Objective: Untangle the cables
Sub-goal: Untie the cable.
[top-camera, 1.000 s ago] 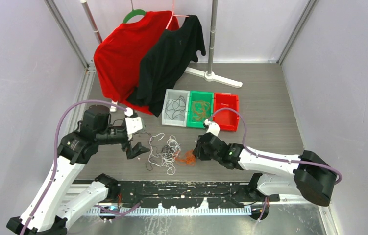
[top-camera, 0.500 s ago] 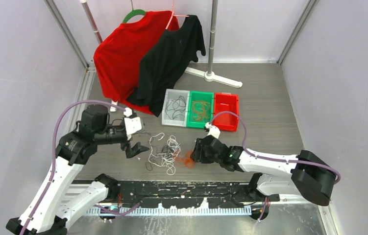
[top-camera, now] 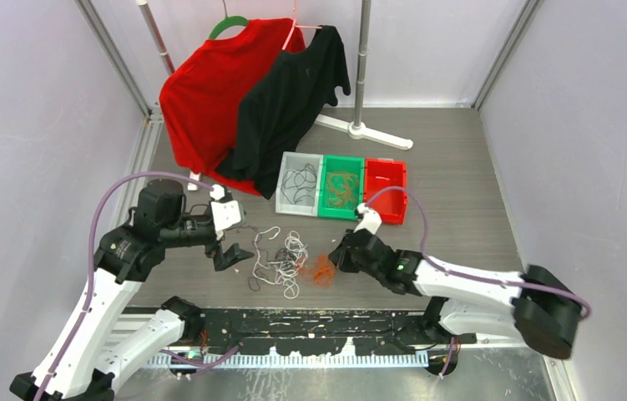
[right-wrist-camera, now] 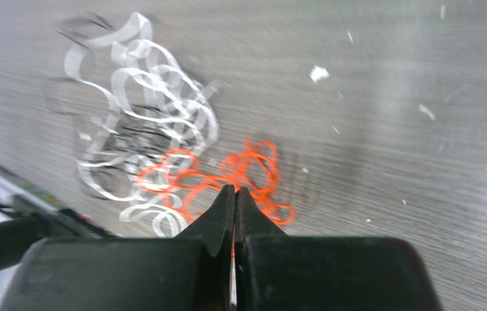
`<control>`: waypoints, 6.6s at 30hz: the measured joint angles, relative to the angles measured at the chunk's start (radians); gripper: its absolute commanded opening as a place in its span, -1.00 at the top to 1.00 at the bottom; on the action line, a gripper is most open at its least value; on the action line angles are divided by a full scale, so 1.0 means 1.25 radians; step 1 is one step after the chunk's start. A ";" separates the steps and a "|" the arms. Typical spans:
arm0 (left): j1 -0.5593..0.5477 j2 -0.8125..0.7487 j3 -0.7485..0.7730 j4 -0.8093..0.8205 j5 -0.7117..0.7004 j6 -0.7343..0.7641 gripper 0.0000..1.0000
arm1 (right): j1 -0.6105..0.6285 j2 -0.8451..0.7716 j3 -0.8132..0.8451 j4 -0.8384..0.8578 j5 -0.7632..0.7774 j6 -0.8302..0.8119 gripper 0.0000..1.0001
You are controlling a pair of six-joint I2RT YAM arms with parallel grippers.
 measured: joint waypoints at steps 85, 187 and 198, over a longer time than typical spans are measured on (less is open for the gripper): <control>-0.096 -0.077 -0.045 0.128 -0.048 0.001 0.89 | 0.223 -0.128 0.531 -0.338 0.055 -0.250 0.98; -0.096 0.215 0.577 -0.013 0.137 -0.301 1.00 | 0.249 0.230 0.143 0.706 0.248 -0.620 0.01; -0.096 0.243 0.731 -0.012 0.124 -0.266 1.00 | 0.235 0.176 0.009 0.714 0.321 -0.543 0.01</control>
